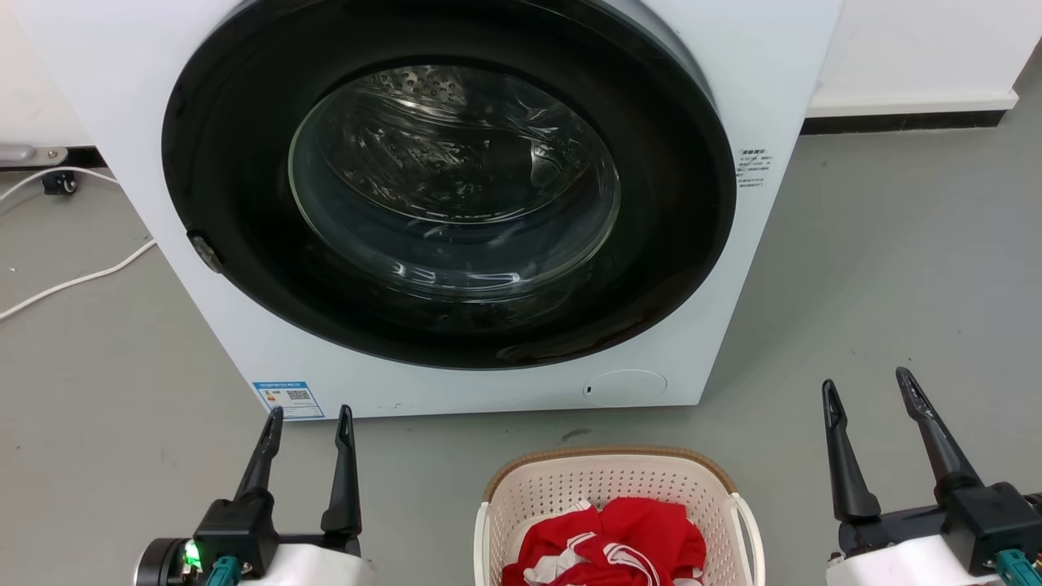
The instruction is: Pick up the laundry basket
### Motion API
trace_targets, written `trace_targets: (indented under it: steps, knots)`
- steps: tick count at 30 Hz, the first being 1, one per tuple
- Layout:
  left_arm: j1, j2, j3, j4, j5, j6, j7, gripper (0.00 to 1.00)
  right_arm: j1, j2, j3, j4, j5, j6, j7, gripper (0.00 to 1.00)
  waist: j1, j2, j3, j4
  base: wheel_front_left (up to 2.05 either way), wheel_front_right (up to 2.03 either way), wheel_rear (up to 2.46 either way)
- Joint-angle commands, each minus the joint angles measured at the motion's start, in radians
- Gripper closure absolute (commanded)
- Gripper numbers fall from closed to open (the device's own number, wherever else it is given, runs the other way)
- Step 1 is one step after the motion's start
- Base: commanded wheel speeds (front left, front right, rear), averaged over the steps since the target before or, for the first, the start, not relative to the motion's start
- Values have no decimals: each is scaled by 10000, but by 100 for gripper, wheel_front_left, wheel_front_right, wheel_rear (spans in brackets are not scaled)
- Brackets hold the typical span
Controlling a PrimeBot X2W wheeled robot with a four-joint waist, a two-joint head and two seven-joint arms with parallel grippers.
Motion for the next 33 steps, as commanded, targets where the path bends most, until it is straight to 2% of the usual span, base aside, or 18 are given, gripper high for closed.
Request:
trace_targets:
  steps: [1, 12, 20, 33]
  knots:
    - [26, 23, -3, 131, -67, -15, -72, 0, 5, -40, -58, 62, -82, -3, -21, 0, -1, 0, 31, -13, 0, 0, 0]
    - [-1080, 22, -572, 2242, -471, -527, -54, 0, -804, -33, -241, 1549, -808, -5, -21, 0, -1, 0, 1215, -135, 0, 0, 0]
    - [-2286, 22, -1322, 4338, -751, -823, -54, 0, -1748, -31, -197, 3287, -1280, -5, -20, 0, -1, 0, 2460, -306, 0, 0, 0]
    - [-4120, 22, -2232, 7081, -1254, -994, -54, 0, -3351, -28, -299, 5720, -1795, -5, -21, 0, -1, 0, 4109, -500, 0, 0, 0]
